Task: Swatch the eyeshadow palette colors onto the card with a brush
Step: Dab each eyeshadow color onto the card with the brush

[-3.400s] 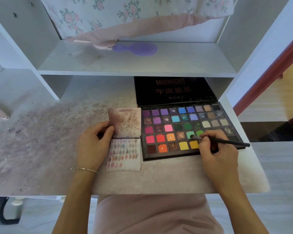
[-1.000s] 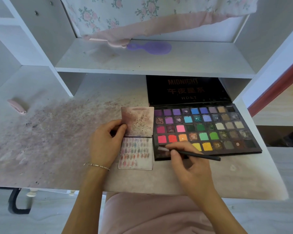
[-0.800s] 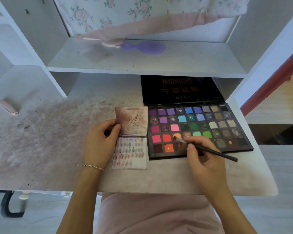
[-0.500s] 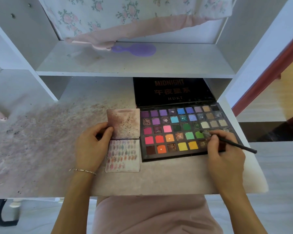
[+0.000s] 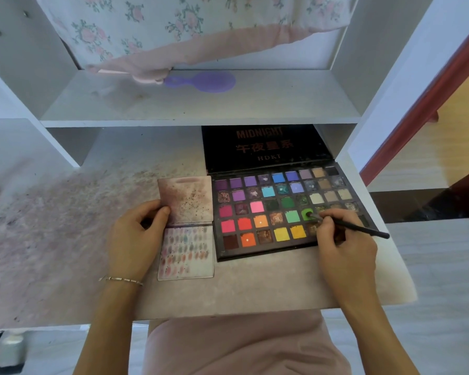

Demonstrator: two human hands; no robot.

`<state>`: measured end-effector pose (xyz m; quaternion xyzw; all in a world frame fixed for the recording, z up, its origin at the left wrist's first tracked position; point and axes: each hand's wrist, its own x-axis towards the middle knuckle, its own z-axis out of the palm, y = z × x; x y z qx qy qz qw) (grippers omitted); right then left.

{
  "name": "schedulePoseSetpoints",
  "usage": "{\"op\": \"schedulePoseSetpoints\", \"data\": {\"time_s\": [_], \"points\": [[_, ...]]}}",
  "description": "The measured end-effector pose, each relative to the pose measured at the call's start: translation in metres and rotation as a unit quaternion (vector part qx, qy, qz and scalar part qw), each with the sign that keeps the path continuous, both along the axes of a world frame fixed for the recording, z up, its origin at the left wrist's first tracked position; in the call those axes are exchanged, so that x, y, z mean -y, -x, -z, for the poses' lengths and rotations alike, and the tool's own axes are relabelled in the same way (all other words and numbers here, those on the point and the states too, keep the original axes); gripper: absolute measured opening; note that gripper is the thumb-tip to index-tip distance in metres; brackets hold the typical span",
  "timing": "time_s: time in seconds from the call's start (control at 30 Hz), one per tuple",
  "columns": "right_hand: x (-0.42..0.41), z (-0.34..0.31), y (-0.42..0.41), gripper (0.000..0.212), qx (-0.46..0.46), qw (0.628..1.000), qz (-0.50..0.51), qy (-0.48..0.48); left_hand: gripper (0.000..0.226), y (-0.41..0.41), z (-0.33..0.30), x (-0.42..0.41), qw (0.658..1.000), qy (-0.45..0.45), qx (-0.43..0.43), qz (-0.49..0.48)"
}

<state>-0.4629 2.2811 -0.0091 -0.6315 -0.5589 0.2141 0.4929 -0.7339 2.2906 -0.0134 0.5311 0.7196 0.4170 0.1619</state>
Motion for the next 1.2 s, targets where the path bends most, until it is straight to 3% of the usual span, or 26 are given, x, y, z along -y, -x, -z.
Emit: {"op": "schedulePoseSetpoints", "data": {"time_s": [0.2,0.37,0.97,1.07,1.2], "points": [[0.000,0.000,0.000,0.019,-0.001,1.000,0.000,0.000,0.017,0.000,0.001,0.000,1.000,0.002,0.000,0.004],[0.003,-0.007,0.007,0.035,-0.006,0.998,-0.059,-0.028,0.017,0.000,0.001,0.000,1.000,-0.001,-0.003,0.006],[0.025,-0.007,0.078,0.009,-0.053,0.958,-0.281,0.025,0.016,-0.001,-0.002,0.000,1.000,-0.009,0.012,0.011],[0.028,-0.006,0.085,0.017,-0.052,0.949,-0.306,0.048,0.016,0.000,-0.002,0.000,1.000,-0.013,0.014,0.014],[0.030,-0.005,0.089,0.011,-0.026,0.941,-0.331,0.063,0.016,0.000,-0.001,-0.001,1.000,-0.015,0.016,0.018]]}}
